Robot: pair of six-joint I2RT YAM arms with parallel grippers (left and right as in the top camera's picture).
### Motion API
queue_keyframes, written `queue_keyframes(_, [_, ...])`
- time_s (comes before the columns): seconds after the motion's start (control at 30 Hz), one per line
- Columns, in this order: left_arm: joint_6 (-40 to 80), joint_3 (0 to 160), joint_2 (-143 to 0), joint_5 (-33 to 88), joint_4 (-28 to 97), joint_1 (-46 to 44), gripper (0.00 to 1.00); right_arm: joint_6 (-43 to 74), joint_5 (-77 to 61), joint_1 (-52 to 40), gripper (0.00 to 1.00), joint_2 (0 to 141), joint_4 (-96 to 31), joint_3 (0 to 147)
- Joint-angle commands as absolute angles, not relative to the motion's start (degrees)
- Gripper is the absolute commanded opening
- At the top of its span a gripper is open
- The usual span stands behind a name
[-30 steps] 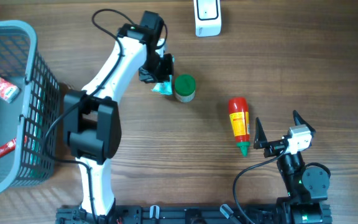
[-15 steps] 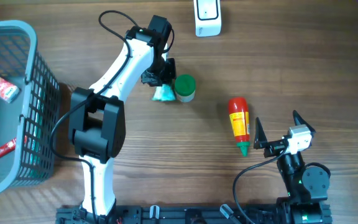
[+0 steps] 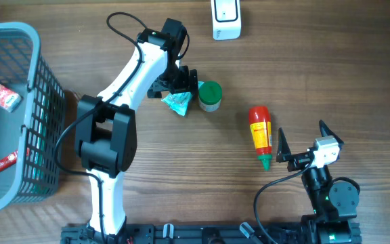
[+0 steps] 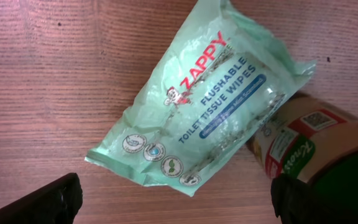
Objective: Scan the item barcode
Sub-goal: 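Carry the wipes pack out and drop it beside the jar, then reach into the basket and grasp a red Nescafe sachet with left gripper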
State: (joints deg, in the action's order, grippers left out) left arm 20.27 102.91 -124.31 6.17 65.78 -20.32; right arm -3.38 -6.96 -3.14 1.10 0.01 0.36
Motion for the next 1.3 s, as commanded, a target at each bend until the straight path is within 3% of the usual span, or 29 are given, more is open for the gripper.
queue_keyframes(0.0, [21.04,103.09,-124.29,5.21,67.09,-20.23,1.0,-4.36,-6.0,-3.31,1.0,0.8,0.27,0.3])
queue_keyframes(0.37, [43.07,103.09,-98.06,-18.48,72.66,-18.63,1.0,-4.38,-6.0,-3.31,1.0,0.8,0.27,0.3])
queue_keyframes(0.57, [53.47,103.09,-82.78,-24.58,71.11,-10.72,1.0,-4.36,-6.0,-3.31,1.0,0.8,0.27,0.3])
queue_keyframes(0.7, [54.08,103.09,-77.1,-30.11,69.65,-2.5,1.0,-4.34,-6.0,-3.31,1.0,0.8,0.27,0.3])
queue_keyframes(0.87, [53.3,103.09,-75.75,-32.69,69.47,6.72,1.0,-4.38,-6.0,-3.31,1.0,0.8,0.27,0.3])
queue_keyframes(1.17, [72.99,103.09,-79.64,-28.25,77.1,27.27,0.99,-4.36,-6.0,-3.31,1.0,0.8,0.27,0.3])
queue_keyframes(1.27, [75.94,103.09,-83.66,-25.3,81.34,32.42,0.94,-4.38,-6.0,-3.31,1.0,0.8,0.27,0.3])
